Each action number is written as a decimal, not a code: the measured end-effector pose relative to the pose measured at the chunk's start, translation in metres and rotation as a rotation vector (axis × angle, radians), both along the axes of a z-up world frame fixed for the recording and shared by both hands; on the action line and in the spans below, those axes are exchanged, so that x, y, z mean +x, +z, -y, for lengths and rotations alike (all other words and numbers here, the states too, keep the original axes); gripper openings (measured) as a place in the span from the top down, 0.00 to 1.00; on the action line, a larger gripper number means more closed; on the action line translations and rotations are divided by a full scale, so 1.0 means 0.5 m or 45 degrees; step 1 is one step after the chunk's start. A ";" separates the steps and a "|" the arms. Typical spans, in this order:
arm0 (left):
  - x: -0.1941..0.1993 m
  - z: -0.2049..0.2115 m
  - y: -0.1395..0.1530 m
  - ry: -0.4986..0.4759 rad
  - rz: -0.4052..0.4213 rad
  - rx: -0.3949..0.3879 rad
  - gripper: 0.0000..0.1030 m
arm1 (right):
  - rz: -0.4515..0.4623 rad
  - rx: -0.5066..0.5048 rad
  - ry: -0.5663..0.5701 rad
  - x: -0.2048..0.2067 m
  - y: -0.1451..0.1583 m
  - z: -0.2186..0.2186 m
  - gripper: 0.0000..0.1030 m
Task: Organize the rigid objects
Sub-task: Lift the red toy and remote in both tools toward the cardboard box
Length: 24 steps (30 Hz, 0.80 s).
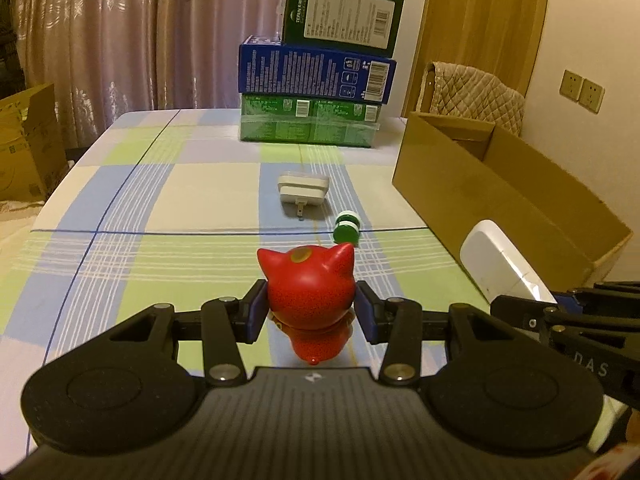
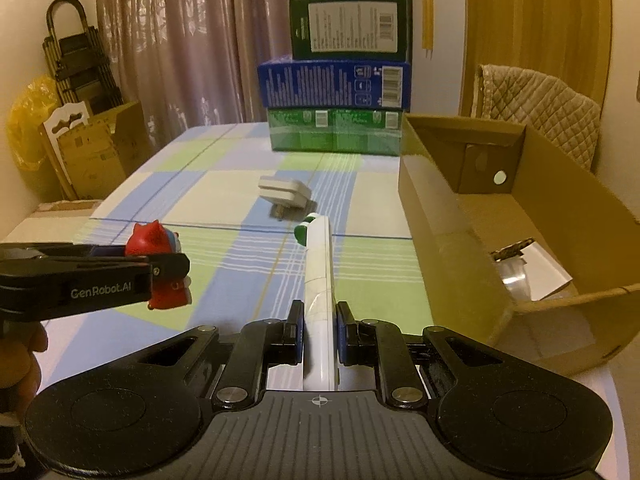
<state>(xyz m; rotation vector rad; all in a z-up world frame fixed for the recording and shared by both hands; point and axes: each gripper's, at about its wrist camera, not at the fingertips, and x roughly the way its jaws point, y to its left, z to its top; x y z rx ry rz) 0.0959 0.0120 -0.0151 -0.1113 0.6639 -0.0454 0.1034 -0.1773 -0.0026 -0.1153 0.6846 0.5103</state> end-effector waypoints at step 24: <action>-0.099 0.059 0.098 -0.018 0.052 -0.017 0.61 | 0.047 0.056 -0.030 -0.085 0.076 0.076 0.88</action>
